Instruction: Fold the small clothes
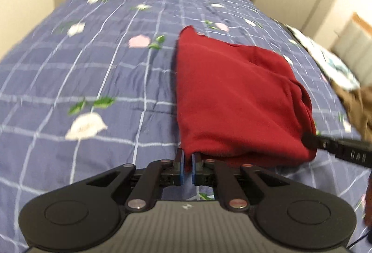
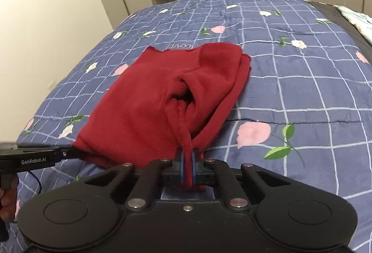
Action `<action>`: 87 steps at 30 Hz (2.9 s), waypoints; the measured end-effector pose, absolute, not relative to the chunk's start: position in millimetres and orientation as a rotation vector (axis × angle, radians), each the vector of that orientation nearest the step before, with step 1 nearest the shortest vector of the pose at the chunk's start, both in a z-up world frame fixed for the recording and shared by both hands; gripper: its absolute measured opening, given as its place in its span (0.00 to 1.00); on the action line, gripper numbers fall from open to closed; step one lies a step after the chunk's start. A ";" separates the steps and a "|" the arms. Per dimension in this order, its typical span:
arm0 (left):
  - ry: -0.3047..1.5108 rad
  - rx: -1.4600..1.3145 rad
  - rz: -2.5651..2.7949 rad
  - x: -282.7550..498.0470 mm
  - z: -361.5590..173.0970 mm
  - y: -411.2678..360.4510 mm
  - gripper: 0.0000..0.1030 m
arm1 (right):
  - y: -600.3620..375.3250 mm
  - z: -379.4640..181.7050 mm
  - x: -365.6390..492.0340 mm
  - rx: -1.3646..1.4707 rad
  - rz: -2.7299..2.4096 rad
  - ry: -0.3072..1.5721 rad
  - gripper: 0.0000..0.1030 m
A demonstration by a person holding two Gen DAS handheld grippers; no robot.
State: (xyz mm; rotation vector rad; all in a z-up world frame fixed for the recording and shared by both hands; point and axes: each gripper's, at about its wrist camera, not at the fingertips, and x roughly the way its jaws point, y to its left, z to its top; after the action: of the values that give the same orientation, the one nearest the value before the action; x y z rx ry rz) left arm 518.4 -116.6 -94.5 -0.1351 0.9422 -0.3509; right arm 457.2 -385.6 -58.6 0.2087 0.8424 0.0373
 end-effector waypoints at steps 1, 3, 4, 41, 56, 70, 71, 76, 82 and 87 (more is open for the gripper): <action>0.951 -0.165 -0.345 520.0 -96.4 -114.2 0.05 | -386.1 -59.4 457.5 0.213 0.034 0.842 0.05; 0.963 -0.215 -0.339 521.7 -97.6 -108.0 0.05 | -386.9 -61.5 458.7 0.219 0.029 0.842 0.05; 0.966 -0.230 -0.338 522.8 -98.5 -107.1 0.05 | -387.3 -61.8 459.8 0.223 0.029 0.840 0.05; 1.009 -0.149 -0.363 592.6 -84.2 -131.1 0.98 | -456.9 -75.9 549.4 0.440 0.029 0.764 0.99; 1.033 -0.104 -0.445 641.9 -96.0 -168.1 0.99 | -447.9 -93.7 565.9 0.481 0.128 0.841 1.00; 1.106 -0.130 -0.460 648.3 -100.3 -166.0 0.89 | -442.7 -95.6 543.6 0.619 0.067 0.810 0.67; 1.110 -0.136 -0.467 648.0 -99.3 -166.4 0.82 | -441.4 -96.5 542.4 0.640 0.062 0.814 0.64; 1.104 -0.126 -0.456 643.7 -94.4 -170.3 0.73 | -440.3 -95.7 539.8 0.674 0.022 0.808 0.57; 1.095 -0.096 -0.430 639.7 -88.8 -175.4 0.54 | -434.2 -92.3 541.0 0.623 0.006 0.814 0.48; 1.069 -0.055 -0.424 633.4 -77.4 -181.5 0.35 | -425.1 -81.5 539.4 0.555 0.001 0.804 0.40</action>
State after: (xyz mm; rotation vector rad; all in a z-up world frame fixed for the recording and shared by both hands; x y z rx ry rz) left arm 633.4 -181.5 -77.4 -0.0550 1.0693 -0.4237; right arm 539.4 -425.1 -81.5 0.5551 0.8035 0.0006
